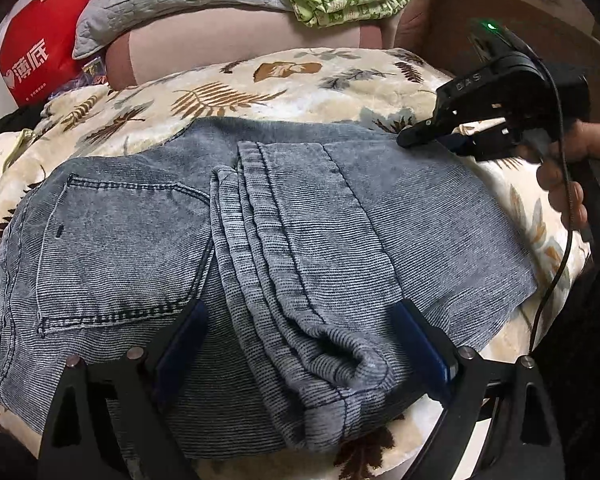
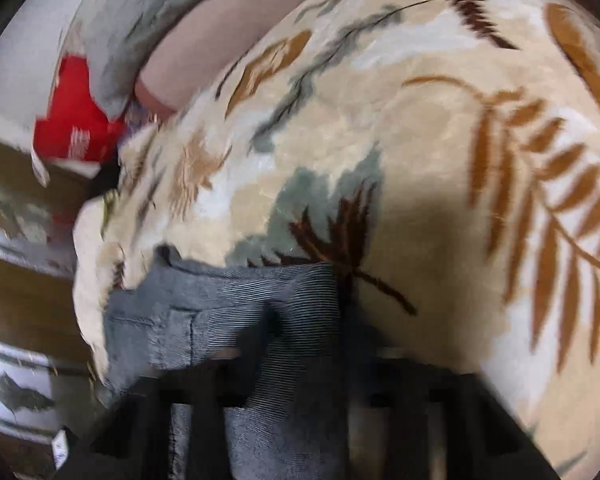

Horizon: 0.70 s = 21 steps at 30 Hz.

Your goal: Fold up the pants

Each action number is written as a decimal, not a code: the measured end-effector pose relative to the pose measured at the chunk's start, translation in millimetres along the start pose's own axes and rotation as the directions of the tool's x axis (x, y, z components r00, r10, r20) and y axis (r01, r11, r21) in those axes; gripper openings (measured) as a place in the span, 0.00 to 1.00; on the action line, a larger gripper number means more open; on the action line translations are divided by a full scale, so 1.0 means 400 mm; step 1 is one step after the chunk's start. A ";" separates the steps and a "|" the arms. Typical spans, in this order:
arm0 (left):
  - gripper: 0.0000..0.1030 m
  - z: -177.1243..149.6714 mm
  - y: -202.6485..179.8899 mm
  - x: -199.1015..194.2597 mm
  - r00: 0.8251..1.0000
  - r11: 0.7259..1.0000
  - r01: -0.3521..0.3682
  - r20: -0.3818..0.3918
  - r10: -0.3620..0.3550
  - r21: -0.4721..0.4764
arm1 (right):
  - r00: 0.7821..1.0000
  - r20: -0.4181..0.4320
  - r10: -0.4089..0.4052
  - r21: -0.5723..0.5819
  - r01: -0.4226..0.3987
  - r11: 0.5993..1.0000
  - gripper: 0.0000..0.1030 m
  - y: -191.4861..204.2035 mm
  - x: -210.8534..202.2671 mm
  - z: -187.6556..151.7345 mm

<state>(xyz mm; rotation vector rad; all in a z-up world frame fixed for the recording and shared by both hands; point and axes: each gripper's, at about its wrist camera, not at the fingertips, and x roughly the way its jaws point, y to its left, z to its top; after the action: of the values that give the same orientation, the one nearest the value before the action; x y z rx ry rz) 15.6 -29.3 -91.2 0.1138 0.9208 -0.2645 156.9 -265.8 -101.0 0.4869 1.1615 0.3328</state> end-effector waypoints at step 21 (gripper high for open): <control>0.91 -0.032 0.362 -0.192 0.977 0.868 0.016 0.192 0.092 -0.497 | 0.997 0.060 0.050 -0.502 -0.013 0.865 0.62 0.284 -0.123 -0.367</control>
<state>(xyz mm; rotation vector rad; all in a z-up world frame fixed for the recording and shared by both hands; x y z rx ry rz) 1.2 126.5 -39.9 -0.3695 0.7485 0.0063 2.3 -165.0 -47.9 0.0564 0.9495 0.6225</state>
